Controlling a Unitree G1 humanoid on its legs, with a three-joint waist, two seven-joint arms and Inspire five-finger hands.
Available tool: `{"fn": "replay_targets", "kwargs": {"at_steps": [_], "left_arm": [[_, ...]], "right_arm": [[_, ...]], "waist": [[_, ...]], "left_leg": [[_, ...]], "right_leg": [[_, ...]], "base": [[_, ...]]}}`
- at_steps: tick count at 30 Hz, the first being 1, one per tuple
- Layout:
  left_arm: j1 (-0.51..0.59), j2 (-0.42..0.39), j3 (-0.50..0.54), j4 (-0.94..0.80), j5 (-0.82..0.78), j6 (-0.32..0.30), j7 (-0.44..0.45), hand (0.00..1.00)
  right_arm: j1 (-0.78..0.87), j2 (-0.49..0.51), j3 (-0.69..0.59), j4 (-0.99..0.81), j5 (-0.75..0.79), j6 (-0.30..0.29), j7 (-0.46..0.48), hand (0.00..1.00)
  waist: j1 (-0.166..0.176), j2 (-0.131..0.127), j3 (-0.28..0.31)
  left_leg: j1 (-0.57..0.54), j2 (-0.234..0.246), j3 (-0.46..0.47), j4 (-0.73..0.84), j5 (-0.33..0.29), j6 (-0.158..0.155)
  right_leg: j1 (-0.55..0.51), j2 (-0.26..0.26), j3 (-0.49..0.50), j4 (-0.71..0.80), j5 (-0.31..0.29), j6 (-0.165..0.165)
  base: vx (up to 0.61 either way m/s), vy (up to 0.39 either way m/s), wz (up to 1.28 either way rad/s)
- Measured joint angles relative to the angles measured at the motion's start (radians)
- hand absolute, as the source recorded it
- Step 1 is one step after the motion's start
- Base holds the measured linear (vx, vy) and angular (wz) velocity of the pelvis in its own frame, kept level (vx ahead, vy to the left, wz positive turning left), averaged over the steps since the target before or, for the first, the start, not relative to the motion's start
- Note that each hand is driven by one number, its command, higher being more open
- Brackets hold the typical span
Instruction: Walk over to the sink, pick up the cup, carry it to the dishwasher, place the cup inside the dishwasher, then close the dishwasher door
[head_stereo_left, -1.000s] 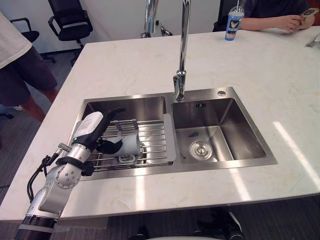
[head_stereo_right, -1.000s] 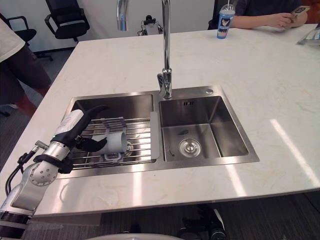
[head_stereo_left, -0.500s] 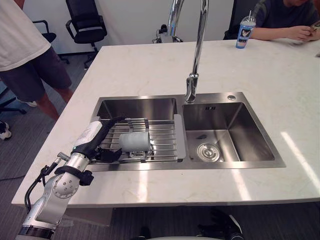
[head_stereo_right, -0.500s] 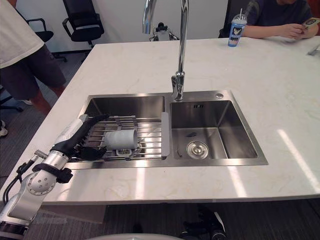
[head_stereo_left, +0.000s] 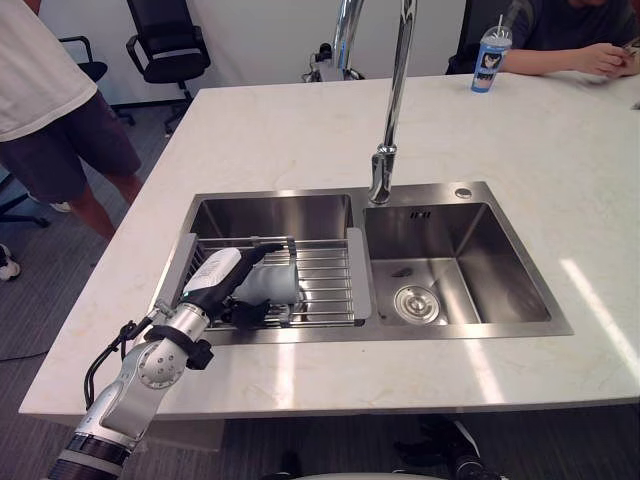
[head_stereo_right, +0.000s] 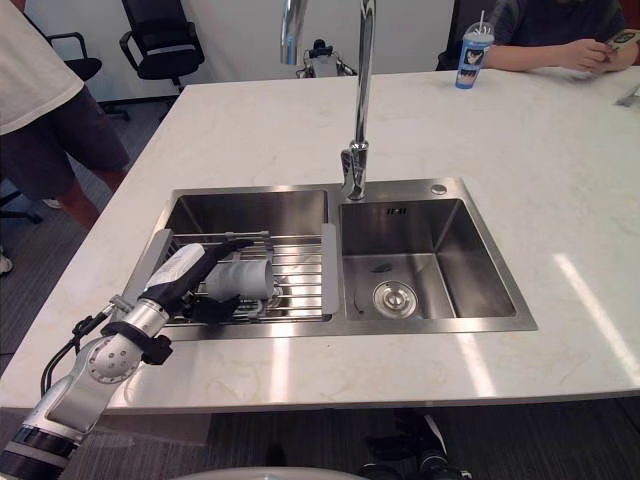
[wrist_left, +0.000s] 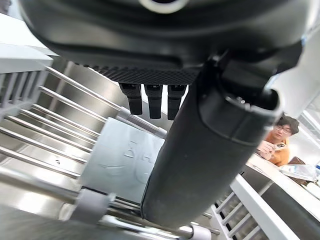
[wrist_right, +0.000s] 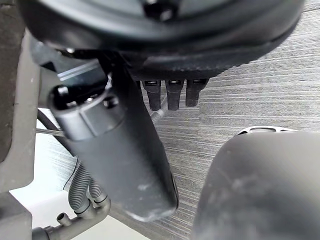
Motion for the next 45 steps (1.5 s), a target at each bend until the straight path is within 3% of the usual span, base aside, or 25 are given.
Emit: {"fn": "replay_targets", "kwargs": {"at_steps": [3,5,7,16,17,30,36,45], "left_arm": [[-0.052,-0.022,-0.047,0.033,0.017,0.014,-0.002,0.90],[-0.080,-0.027,-0.065,0.058,0.019,0.013,-0.002,0.90],[-0.109,-0.029,-0.081,0.070,0.045,0.016,-0.012,0.90],[-0.195,-0.023,-0.082,0.251,0.098,0.047,-0.029,0.90],[-0.198,-0.022,-0.082,0.256,0.101,0.050,-0.031,0.30],[-0.238,0.040,-0.099,0.296,0.107,0.059,-0.064,0.30],[-0.234,0.022,-0.084,0.205,0.027,0.060,-0.030,0.30],[-0.108,-0.211,0.135,-0.109,-0.132,0.036,0.131,0.30]], "right_arm": [[-0.039,-0.012,-0.008,-0.020,0.003,0.047,0.008,0.90],[-0.097,-0.027,-0.067,0.083,0.011,0.013,0.025,0.90],[-0.168,-0.066,-0.090,0.179,0.013,0.045,-0.006,0.90],[-0.128,-0.081,-0.089,0.192,0.047,0.027,0.000,0.90],[-0.128,-0.079,-0.088,0.200,0.047,0.030,0.000,0.90],[-0.133,-0.067,-0.070,0.214,0.043,0.030,0.000,0.90],[-0.134,-0.044,-0.059,0.214,0.049,0.028,-0.005,0.90],[-0.132,-0.022,-0.073,0.215,0.051,0.014,-0.021,0.90]], "waist": [[0.000,0.004,0.002],[0.001,0.008,0.002],[0.005,0.019,0.009],[-0.019,0.028,0.017],[-0.020,0.028,0.017],[-0.024,0.024,0.020],[-0.013,0.018,0.024],[0.005,0.004,0.033]], "left_leg": [[-0.008,0.001,0.002,0.000,0.000,0.000],[-0.007,-0.002,0.002,0.000,0.000,0.000],[-0.008,-0.003,0.001,-0.004,0.000,0.001],[-0.013,0.000,-0.001,-0.005,-0.004,-0.005],[-0.013,0.000,-0.001,-0.005,-0.005,-0.005],[-0.018,0.001,-0.001,-0.005,-0.009,-0.008],[-0.018,0.000,-0.002,-0.005,-0.009,-0.008],[-0.001,0.003,-0.003,-0.006,-0.009,-0.007]], "right_leg": [[-0.007,0.001,0.004,-0.005,0.007,0.001],[-0.005,-0.001,0.003,-0.007,0.008,0.002],[0.000,-0.002,0.002,-0.018,0.016,0.004],[0.007,0.004,-0.002,-0.038,0.017,0.003],[0.007,0.004,-0.002,-0.039,0.017,0.003],[0.007,0.005,-0.002,-0.051,0.018,0.002],[0.009,0.005,-0.003,-0.050,0.018,0.002],[0.022,0.006,-0.002,-0.042,0.018,0.002]], "base": [[-0.02,0.009,-0.04],[0.00,0.000,0.00],[0.00,0.000,0.00],[0.01,-0.002,0.00],[0.00,0.000,0.00],[0.00,0.000,0.00],[0.00,0.000,0.00],[0.00,0.000,0.00]]}}
